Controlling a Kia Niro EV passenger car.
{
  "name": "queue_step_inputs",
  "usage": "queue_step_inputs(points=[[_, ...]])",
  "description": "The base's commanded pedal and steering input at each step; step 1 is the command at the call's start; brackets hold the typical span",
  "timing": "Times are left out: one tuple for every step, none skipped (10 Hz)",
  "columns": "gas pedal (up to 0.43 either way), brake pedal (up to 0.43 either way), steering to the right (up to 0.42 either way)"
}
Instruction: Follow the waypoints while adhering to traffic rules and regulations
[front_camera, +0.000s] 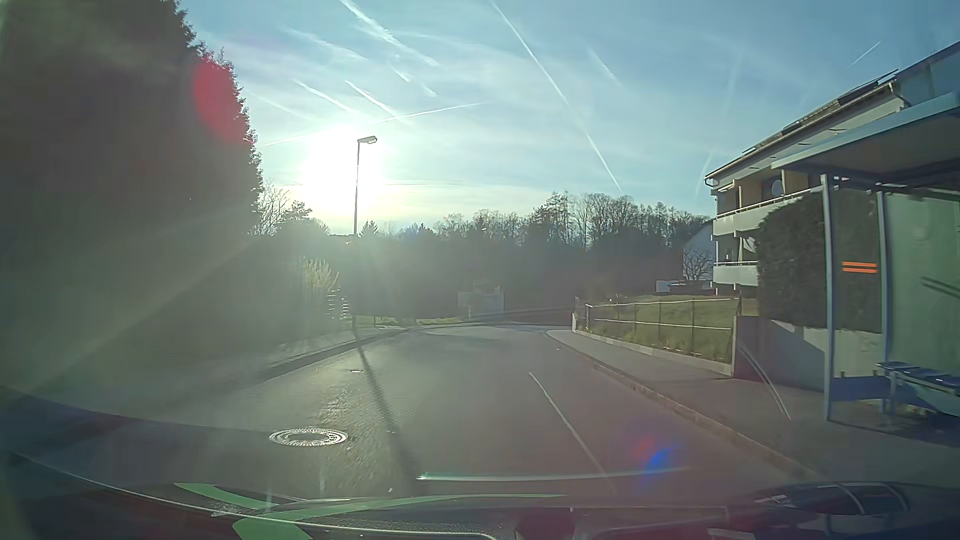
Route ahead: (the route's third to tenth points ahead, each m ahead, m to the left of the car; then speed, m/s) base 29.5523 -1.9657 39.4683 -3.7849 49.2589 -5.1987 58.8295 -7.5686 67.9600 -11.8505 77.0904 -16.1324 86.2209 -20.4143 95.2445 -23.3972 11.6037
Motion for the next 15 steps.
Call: queue_step_inputs(points=[[0.0, 0.0, -0.008], [0.0, 0.0, -0.007], [0.0, 0.0, -0.005], [0.0, 0.0, -0.005], [0.0, 0.0, -0.004], [0.0, 0.0, -0.003], [0.0, 0.0, 0.0], [0.0, 0.0, 0.005], [0.0, 0.0, 0.01], [0.0, 0.0, 0.011], [0.0, 0.0, 0.013], [0.0, 0.024, 0.015], [0.0, 0.049, 0.016], [0.0, 0.073, 0.016], [0.0, 0.091, 0.018]])
